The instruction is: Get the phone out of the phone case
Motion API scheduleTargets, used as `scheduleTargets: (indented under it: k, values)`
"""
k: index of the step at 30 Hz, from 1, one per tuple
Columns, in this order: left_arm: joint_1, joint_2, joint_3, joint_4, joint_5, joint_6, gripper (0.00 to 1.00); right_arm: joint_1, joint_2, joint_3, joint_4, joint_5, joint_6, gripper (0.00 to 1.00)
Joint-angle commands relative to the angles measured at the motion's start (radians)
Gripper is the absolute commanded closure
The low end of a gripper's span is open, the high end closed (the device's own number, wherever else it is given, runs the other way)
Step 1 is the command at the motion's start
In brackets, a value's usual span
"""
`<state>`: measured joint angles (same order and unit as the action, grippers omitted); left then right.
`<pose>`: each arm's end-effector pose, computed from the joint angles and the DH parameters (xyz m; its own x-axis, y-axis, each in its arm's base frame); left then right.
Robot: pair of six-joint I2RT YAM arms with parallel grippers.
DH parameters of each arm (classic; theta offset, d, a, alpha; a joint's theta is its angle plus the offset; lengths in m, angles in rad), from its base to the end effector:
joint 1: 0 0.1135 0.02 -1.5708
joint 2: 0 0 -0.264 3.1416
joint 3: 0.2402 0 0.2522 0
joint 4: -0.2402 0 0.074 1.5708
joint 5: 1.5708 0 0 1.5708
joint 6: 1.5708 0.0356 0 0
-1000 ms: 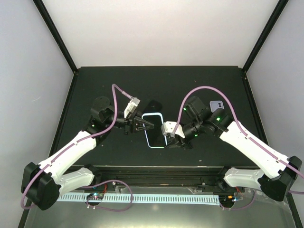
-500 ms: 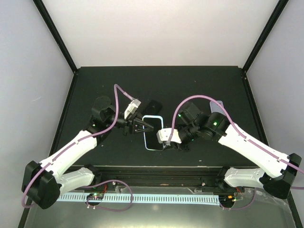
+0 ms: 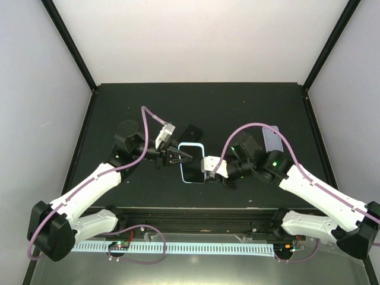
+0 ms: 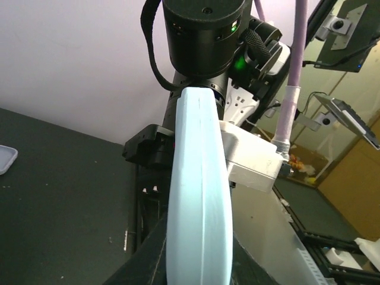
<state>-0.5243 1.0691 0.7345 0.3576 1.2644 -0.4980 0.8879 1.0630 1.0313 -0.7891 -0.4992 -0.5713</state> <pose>0.1811 -0.1439 0.3231 -0.4488 0.0931 -0.8888 0.8671 -0.1953 -0.4583 0.1194 0.1737 0.3194 0.0912 -0.6402 -0.7628 -0.9958 -0.0538 -0.0739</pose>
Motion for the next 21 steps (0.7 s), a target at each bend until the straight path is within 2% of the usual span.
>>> scheduleTargets:
  k: [1,5,13,17,21]
  values:
    - [-0.022,-0.011,0.022,-0.029,0.089,-0.013,0.98,-0.068,0.01,0.005,0.232,0.1,0.054,0.85]
    - [-0.045,-0.013,0.02,-0.024,0.113,-0.009,0.98,-0.117,0.039,0.025,0.239,0.049,0.078,0.85]
    - [-0.079,0.012,0.03,-0.043,0.147,-0.002,0.99,-0.168,0.056,0.038,0.262,0.047,0.081,0.85]
    - [-0.088,0.012,0.033,-0.042,0.16,-0.004,0.98,-0.183,0.059,0.058,0.193,-0.061,-0.013,0.86]
    - [-0.111,0.016,0.036,-0.052,0.176,-0.002,0.98,-0.183,0.064,0.073,0.178,-0.023,-0.033,0.86]
